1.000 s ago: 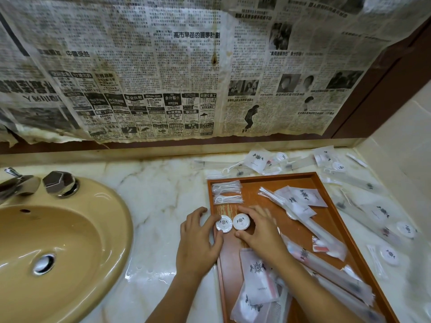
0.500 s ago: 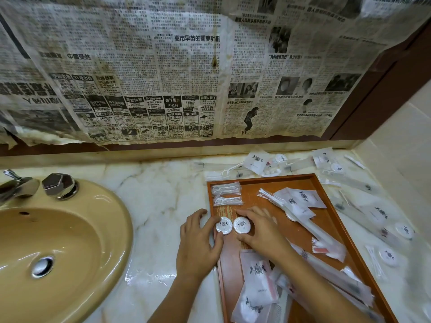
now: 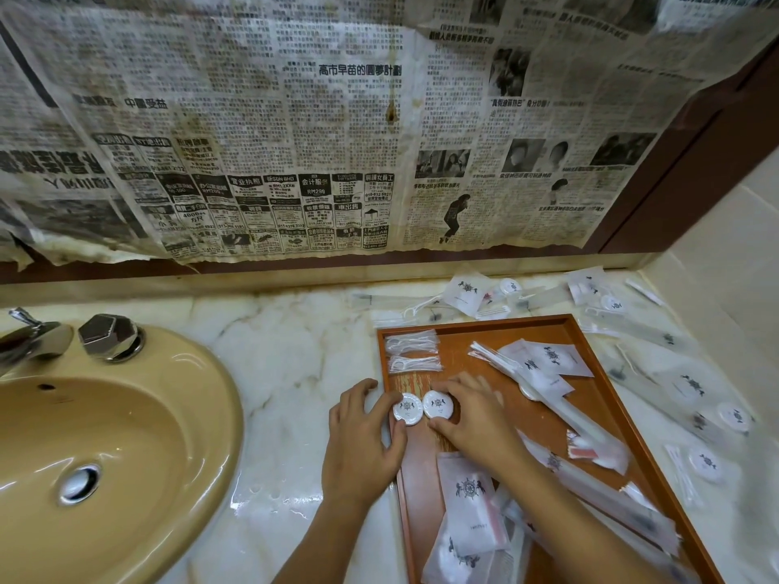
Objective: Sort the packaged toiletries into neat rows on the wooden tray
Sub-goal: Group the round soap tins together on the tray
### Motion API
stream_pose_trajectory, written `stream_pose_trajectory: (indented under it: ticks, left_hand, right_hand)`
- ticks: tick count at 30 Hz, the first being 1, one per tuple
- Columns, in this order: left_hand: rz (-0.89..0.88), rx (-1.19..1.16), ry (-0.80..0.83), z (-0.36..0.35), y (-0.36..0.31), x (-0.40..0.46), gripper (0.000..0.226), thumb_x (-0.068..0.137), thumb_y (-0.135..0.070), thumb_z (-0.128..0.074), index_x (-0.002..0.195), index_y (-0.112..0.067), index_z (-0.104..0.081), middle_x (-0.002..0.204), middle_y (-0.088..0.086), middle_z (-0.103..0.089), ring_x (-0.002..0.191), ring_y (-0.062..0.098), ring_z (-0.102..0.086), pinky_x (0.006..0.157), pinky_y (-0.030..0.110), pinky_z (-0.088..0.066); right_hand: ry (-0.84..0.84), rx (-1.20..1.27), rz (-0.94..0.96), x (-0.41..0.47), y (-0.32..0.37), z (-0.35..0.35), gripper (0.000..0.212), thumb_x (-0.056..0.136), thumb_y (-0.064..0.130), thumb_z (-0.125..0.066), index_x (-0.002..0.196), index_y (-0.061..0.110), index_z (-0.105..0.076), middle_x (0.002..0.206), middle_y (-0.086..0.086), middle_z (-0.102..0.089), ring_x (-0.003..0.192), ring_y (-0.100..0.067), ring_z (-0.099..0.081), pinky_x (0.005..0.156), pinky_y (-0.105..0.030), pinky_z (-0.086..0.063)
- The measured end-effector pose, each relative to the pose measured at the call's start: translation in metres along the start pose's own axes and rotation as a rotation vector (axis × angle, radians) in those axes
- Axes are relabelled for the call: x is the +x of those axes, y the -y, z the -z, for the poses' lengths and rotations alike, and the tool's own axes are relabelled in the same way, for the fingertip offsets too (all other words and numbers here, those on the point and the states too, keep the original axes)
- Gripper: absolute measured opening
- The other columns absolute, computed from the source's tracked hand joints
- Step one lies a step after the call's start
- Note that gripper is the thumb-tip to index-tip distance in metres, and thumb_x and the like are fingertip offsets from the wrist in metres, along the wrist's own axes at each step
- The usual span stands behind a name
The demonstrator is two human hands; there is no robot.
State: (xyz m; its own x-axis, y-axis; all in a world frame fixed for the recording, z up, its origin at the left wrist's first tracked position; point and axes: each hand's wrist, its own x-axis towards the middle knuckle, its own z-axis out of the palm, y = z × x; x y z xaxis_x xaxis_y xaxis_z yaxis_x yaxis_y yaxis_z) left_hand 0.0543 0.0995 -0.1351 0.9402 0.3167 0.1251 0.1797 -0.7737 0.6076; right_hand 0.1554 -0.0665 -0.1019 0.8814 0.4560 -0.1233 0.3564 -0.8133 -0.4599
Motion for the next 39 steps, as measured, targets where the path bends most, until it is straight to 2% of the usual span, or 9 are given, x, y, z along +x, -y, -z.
stream_pose_trajectory:
  ticks: [6,11,17,24,31,39]
  left_hand:
    - [0.003,0.001,0.006,0.000,0.000,0.000,0.035,0.089,-0.046,-0.047,0.123,-0.040,-0.055,0.135,-0.009,-0.042,0.129,0.013,-0.037,0.103,0.023,-0.028]
    - [0.011,-0.006,0.015,0.000,0.002,0.001,0.036,0.089,-0.048,-0.045,0.124,-0.042,-0.055,0.137,-0.011,-0.041,0.129,0.012,-0.037,0.102,0.022,-0.028]
    - [0.009,-0.030,0.013,0.002,0.003,0.000,0.040,0.089,-0.053,-0.046,0.127,-0.044,-0.053,0.140,-0.013,-0.039,0.132,0.011,-0.036,0.103,0.023,-0.029]
    - [-0.008,-0.042,-0.003,0.008,-0.004,0.000,0.043,0.089,-0.052,-0.046,0.131,-0.045,-0.052,0.140,-0.012,-0.039,0.131,0.010,-0.036,0.104,0.028,-0.031]
    - [0.099,0.108,-0.082,0.001,-0.029,-0.006,0.047,0.091,-0.029,-0.062,0.135,-0.036,-0.049,0.141,0.002,-0.043,0.125,0.023,-0.044,0.099,0.040,-0.038]
    - [0.201,0.087,-0.169,-0.006,-0.075,-0.040,0.044,0.089,-0.019,-0.058,0.132,-0.030,-0.053,0.140,-0.001,-0.043,0.122,0.021,-0.043,0.097,0.038,-0.038]
  right_hand:
    - [0.021,-0.018,-0.009,0.000,0.002,0.002,0.055,0.081,0.044,-0.073,0.132,0.034,-0.055,0.119,0.020,-0.047,0.116,-0.007,-0.038,0.094,-0.029,-0.027]
    - [0.022,0.025,-0.015,-0.005,0.003,0.006,0.063,0.078,0.046,-0.076,0.135,0.041,-0.050,0.122,0.020,-0.046,0.119,-0.007,-0.037,0.097,-0.032,-0.027]
    - [-0.037,0.020,-0.081,-0.016,-0.020,0.030,0.055,0.082,0.041,-0.073,0.132,0.042,-0.051,0.131,0.018,-0.046,0.128,-0.010,-0.038,0.107,-0.034,-0.030]
    - [0.049,0.003,-0.110,-0.026,-0.041,0.045,0.054,0.085,0.036,-0.070,0.134,0.040,-0.049,0.138,0.014,-0.043,0.131,-0.014,-0.038,0.109,-0.040,-0.039]
    - [0.137,-0.043,0.056,-0.028,-0.058,0.054,0.057,0.082,0.026,-0.071,0.136,0.031,-0.052,0.131,0.012,-0.047,0.125,-0.011,-0.041,0.106,-0.032,-0.039]
    - [0.194,-0.057,0.187,-0.020,-0.065,0.061,0.053,0.084,0.017,-0.065,0.135,0.022,-0.055,0.128,0.006,-0.048,0.125,-0.014,-0.043,0.105,-0.030,-0.040]
